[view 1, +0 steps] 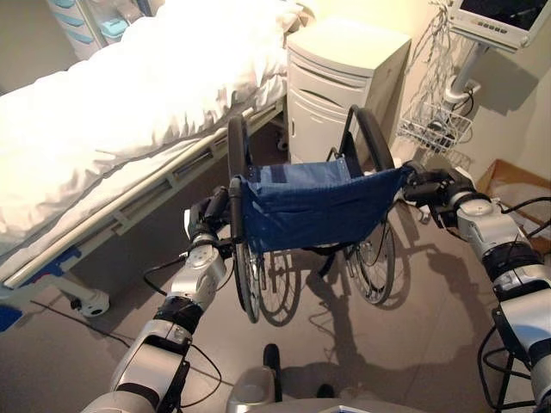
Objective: Push the wheelchair next to the bed
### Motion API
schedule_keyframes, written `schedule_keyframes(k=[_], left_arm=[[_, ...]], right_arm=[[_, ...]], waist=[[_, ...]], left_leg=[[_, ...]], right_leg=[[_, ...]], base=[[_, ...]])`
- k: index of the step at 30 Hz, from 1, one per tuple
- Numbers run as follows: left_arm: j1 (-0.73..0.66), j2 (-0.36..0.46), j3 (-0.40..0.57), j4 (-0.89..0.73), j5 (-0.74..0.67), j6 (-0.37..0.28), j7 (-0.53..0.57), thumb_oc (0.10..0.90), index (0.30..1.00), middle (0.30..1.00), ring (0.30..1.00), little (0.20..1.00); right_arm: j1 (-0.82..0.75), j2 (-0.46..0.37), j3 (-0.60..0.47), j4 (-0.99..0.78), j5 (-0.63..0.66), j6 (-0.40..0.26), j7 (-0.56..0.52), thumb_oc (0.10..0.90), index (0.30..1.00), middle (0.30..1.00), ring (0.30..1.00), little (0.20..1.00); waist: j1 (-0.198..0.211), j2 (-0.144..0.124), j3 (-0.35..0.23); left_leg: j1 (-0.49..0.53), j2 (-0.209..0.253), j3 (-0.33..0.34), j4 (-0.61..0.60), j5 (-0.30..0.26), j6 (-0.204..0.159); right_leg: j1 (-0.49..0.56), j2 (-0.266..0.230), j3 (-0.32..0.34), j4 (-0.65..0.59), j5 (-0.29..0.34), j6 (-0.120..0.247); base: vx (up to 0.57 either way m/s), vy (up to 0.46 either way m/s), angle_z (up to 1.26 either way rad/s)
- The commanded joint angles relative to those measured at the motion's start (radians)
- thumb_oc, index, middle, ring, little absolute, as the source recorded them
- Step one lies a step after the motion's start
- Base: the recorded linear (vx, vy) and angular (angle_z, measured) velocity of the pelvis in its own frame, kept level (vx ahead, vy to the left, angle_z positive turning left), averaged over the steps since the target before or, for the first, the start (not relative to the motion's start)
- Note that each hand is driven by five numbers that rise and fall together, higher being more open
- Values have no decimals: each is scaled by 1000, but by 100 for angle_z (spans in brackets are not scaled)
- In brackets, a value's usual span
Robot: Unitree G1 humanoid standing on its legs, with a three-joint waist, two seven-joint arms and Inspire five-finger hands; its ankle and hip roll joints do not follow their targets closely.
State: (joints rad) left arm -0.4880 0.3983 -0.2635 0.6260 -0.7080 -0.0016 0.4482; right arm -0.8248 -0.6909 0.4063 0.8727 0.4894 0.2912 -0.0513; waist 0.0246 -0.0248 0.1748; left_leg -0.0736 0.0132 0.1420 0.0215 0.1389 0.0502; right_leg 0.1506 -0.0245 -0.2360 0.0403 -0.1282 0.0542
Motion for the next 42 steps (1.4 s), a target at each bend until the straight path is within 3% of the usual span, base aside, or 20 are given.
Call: schedule_keyframes(k=[1,12,13,14,15,16,17,22,28,31,33,37,42], left_arm=[[-236,28,-53,47,58,-57,-34,400,300,300,300,300],[-276,49,-47,53,79,-33,-48,400,300,300,300,300],[-274,49,-47,53,76,-26,-50,400,300,300,300,300],[-272,49,-47,53,75,-23,-50,400,300,300,300,300],[-272,49,-47,53,75,-23,-50,400,300,300,300,300],[-263,49,-45,56,73,-17,-57,431,347,347,347,347],[-256,50,-44,57,68,-6,-57,800,900,900,900,900],[-236,58,-37,68,64,-1,-54,800,900,900,900,900],[-177,73,14,41,84,-34,59,800,900,900,900,900],[-128,66,56,45,93,-47,115,800,900,900,900,900],[-72,50,79,50,126,-43,130,800,900,900,900,900],[29,43,111,47,188,-41,123,800,900,900,900,900],[111,62,147,68,243,-45,95,800,900,900,900,900]], right_arm=[[-119,57,-2,-60,67,-121,-60,400,300,300,300,300],[-71,130,-28,-154,110,-102,-125,400,300,300,300,300],[-63,139,-23,-172,113,-98,-131,431,347,347,347,347],[-59,140,-23,-178,112,-95,-128,552,528,528,528,528],[-59,140,-23,-178,112,-95,-129,552,528,528,528,528],[-46,144,-21,-191,108,-86,-119,800,900,900,900,900],[-36,143,-20,-200,105,-85,-120,800,900,900,900,900],[-11,126,-29,-221,92,-88,-138,800,900,900,900,900],[38,92,-68,-252,84,-102,-168,800,900,900,900,900],[53,62,-94,-262,22,-113,-206,800,900,900,900,900],[52,7,-103,-282,-114,-111,-243,800,900,900,900,900],[56,-94,-135,-343,-200,-92,-272,800,900,900,900,900],[96,-179,-191,-391,-201,-110,-282,800,900,900,900,900]], waist=[[39,-11,-29],[26,-1,-25],[24,-1,-29],[23,-1,-30],[23,-1,-30],[22,0,-35],[20,0,-37],[14,-1,-47],[15,-6,-45],[18,-14,-43],[20,-20,-43],[22,-29,-38],[17,-34,-36]], left_leg=[[-21,-41,23,81,-145,-82],[19,-65,27,44,-158,-53],[29,-65,27,37,-159,-50],[32,-65,27,34,-159,-50],[32,-65,27,34,-159,-50],[42,-64,27,27,-160,-48],[47,-63,28,21,-159,-47],[67,-60,35,4,-159,-46],[79,-58,33,-4,-162,-42],[86,-56,30,-6,-167,-41],[90,-53,29,-8,-169,-39],[93,-49,28,-14,-170,-35],[97,-45,34,-22,-170,-32]], right_leg=[[-33,-50,-11,21,53,30],[-46,-59,-1,40,55,46],[-45,-59,0,41,55,47],[-44,-59,-1,41,54,48],[-44,-59,-1,41,54,48],[-45,-58,-2,42,54,48],[-46,-57,-3,43,55,48],[-46,-52,-7,41,56,48],[-56,-48,-11,46,55,45],[-58,-47,-17,48,53,43],[-61,-44,-18,49,54,44],[-73,-38,-14,52,57,44],[-84,-31,-5,55,57,42]], base=[[-25,77,13],[41,45,0],[45,8,3],[37,7,3],[34,2,3],[45,0,0],[53,-1,1],[33,-3,0],[0,0,0],[-11,-26,1],[-20,-41,5],[-37,-28,8],[-15,-8,1]])
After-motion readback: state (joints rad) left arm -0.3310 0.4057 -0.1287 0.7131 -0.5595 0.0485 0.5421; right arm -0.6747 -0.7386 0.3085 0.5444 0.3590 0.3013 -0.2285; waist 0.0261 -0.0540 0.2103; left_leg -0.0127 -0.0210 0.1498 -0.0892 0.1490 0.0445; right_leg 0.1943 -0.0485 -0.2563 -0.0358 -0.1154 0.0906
